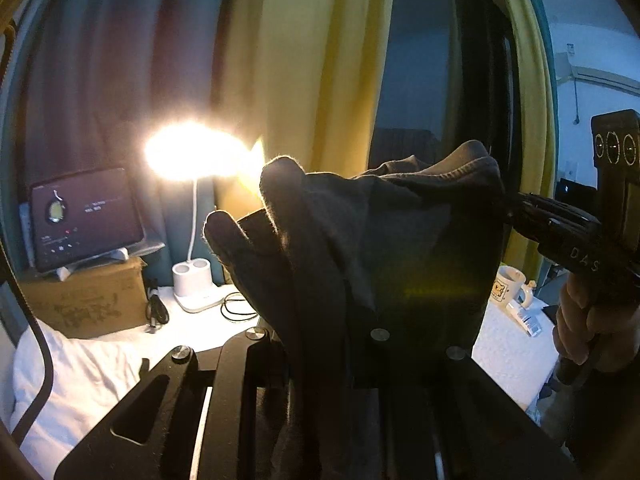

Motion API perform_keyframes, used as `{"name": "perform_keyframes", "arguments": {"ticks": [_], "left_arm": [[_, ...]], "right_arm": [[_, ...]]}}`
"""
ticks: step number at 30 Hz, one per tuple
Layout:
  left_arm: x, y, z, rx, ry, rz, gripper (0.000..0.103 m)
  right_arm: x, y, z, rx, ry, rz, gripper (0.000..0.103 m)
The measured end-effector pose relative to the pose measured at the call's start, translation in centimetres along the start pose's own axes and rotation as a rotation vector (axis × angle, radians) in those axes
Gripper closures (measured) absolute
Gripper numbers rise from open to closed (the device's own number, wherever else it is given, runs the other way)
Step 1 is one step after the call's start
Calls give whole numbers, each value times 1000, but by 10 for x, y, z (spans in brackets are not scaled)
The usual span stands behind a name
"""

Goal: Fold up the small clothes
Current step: 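Lift the shirt high with both tools and shake it out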

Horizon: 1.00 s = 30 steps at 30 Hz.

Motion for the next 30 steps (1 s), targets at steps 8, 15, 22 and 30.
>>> {"name": "perform_keyframes", "arguments": {"ticks": [8,15,22,30], "left_arm": [[-44,-16,12,36,-58,-60,87],[-87,-18,25,94,-138,-72,87],[-107,-2,33,92,-176,-51,87],[-81,32,68,6,-182,34,87]], "right_arm": [[-32,-28,36,-35,-53,-76,100],[-50,-41,71,-71,-120,-120,100],[-50,-36,99,-81,-166,-113,100],[7,-2,109,-92,-145,-1,100]]}}
Point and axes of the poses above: each gripper's, at about its wrist camera, not at the fingertips, and x roughly the way its jaws point, z to its left, y to its underside, the point moved 10 cm from there along x, roughly the way its jaws point, and after that the axes turned 7 degrees about y, right-handed, at the moved point
